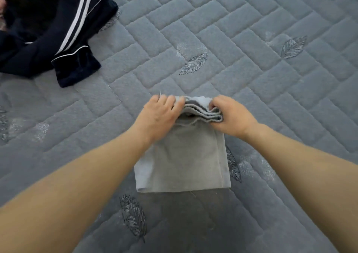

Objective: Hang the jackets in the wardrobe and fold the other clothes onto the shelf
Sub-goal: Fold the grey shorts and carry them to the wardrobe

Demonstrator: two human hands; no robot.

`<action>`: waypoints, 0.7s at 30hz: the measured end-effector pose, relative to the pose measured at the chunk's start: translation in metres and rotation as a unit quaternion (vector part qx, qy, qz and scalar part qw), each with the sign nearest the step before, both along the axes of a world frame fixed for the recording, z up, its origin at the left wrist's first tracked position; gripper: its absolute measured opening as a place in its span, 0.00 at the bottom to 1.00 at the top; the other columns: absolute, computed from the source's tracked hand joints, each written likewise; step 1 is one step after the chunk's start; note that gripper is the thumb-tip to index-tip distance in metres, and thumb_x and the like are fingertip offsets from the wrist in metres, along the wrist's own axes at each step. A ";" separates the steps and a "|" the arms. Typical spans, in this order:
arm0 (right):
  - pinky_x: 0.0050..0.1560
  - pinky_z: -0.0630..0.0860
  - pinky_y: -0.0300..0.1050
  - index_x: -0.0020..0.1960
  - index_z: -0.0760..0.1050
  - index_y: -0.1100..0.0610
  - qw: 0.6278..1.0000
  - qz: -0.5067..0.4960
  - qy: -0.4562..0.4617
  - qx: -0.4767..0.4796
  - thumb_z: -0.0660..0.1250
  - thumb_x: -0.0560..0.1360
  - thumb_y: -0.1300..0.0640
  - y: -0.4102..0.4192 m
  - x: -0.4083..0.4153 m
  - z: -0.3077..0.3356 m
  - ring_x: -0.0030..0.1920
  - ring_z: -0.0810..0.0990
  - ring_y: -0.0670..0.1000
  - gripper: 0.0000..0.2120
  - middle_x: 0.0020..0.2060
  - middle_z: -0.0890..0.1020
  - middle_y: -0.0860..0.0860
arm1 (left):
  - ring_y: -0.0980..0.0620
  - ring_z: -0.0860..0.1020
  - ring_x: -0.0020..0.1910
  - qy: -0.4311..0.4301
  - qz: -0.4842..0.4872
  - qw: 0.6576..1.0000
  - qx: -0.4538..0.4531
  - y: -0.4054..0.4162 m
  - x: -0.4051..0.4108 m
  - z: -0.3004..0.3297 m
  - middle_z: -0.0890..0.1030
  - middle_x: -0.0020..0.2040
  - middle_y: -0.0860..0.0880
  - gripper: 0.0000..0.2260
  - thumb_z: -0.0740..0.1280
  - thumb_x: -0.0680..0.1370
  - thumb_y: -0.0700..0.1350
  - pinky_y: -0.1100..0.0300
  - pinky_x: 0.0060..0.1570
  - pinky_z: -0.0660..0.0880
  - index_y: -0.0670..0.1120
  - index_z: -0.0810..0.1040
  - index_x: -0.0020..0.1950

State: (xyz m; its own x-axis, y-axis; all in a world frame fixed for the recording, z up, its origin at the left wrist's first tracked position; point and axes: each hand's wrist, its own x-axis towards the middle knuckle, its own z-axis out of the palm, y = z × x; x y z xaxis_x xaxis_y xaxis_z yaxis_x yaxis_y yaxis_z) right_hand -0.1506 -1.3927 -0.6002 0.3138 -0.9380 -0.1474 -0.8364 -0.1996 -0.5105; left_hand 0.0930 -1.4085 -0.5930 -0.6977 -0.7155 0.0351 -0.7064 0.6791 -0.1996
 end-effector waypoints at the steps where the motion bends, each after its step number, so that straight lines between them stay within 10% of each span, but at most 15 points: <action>1: 0.44 0.73 0.52 0.48 0.75 0.59 0.999 0.031 0.023 0.000 0.72 0.67 0.58 0.018 -0.001 -0.003 0.48 0.77 0.60 0.11 0.45 0.77 0.56 | 0.45 0.77 0.40 -0.003 -0.017 1.000 0.005 0.022 0.001 -0.003 0.78 0.43 0.46 0.12 0.59 0.78 0.40 0.53 0.39 0.70 0.43 0.78 0.59; 5: 0.41 0.75 0.53 0.50 0.75 0.59 0.978 0.144 0.146 0.028 0.73 0.66 0.58 0.083 0.001 -0.021 0.46 0.77 0.60 0.15 0.48 0.77 0.56 | 0.48 0.74 0.33 -0.019 -0.057 0.996 0.072 0.094 0.003 -0.024 0.76 0.36 0.49 0.04 0.67 0.73 0.39 0.56 0.29 0.67 0.46 0.78 0.45; 10: 0.42 0.72 0.48 0.50 0.74 0.55 0.958 0.131 0.254 0.003 0.73 0.62 0.60 0.143 0.011 -0.052 0.47 0.77 0.57 0.17 0.48 0.77 0.53 | 0.48 0.74 0.39 -0.068 -0.035 0.988 0.137 0.142 0.001 -0.054 0.76 0.43 0.47 0.13 0.68 0.73 0.42 0.55 0.32 0.63 0.44 0.76 0.56; 14: 0.55 0.66 0.52 0.64 0.62 0.54 0.939 0.118 0.311 0.084 0.65 0.71 0.57 0.165 0.014 -0.073 0.62 0.67 0.58 0.23 0.64 0.65 0.54 | 0.42 0.70 0.55 -0.125 0.014 0.963 0.238 0.162 0.004 -0.080 0.67 0.64 0.42 0.24 0.57 0.80 0.43 0.51 0.44 0.65 0.42 0.55 0.75; 21: 0.60 0.69 0.57 0.46 0.70 0.51 0.957 -0.119 0.138 0.225 0.56 0.74 0.34 0.150 0.035 -0.068 0.60 0.66 0.57 0.20 0.58 0.65 0.50 | 0.46 0.74 0.48 -0.025 0.046 0.948 0.314 0.148 0.014 -0.073 0.69 0.54 0.48 0.20 0.56 0.75 0.59 0.54 0.40 0.69 0.48 0.66 0.60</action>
